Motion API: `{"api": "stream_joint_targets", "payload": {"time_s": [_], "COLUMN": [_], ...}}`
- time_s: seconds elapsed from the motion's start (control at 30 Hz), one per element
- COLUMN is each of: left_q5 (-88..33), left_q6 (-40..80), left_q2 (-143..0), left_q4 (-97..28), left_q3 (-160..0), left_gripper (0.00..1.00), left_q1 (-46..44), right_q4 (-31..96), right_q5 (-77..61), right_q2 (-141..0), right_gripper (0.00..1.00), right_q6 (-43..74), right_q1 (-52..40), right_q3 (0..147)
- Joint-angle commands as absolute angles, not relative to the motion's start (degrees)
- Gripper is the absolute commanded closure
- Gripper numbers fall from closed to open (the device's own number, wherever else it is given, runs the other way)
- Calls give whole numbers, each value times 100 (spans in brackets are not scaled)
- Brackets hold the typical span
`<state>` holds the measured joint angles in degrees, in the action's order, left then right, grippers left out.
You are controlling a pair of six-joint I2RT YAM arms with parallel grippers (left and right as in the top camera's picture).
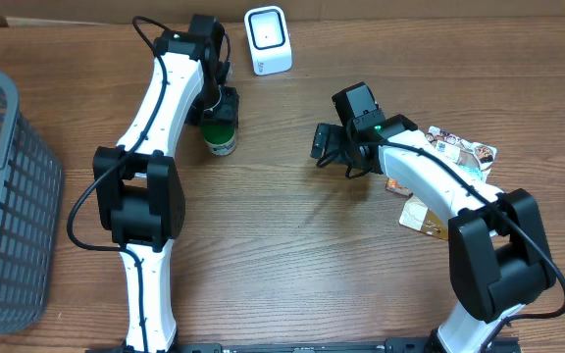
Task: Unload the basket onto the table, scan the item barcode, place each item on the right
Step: 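Close the left gripper around the green-lidded jar, then slide the jar right toward table center and open the left gripper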
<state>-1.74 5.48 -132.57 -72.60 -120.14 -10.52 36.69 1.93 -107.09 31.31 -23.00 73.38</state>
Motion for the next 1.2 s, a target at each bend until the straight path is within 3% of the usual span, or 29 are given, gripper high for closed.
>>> {"api": "stream_joint_targets", "payload": {"time_s": [0.0,0.33,0.6,0.8,1.03,1.17], "left_q5": [-145,-150,-792,-2200,-1774,-1170], "left_q6": [576,716,2056,3358,4685,5072], "left_q2": [-13382,-13382,-13382,-13382,-13382,-13382], "left_q4": [-7275,-7474,-8121,-8090,-7636,-7537], "left_q3": [-11917,-11489,-11502,-11493,-11461,-11459], "left_gripper": [44,47,61,60,59,48], "left_q1": [-1100,-1100,-1100,-1208,-1903,-2316], "right_q4": [3649,3649,3647,3645,3656,3660], "right_q5": [274,274,272,272,274,274], "right_q2": [-10512,-10512,-10512,-10512,-10512,-10512], "right_gripper": [0,0,0,0,0,0], "right_q6": [3127,3127,3129,3133,3131,3131], "right_q1": [-2285,-2285,-2285,-2285,-2285,-2285], "right_q3": [7306,7306,7306,7306,7306,7306]}}
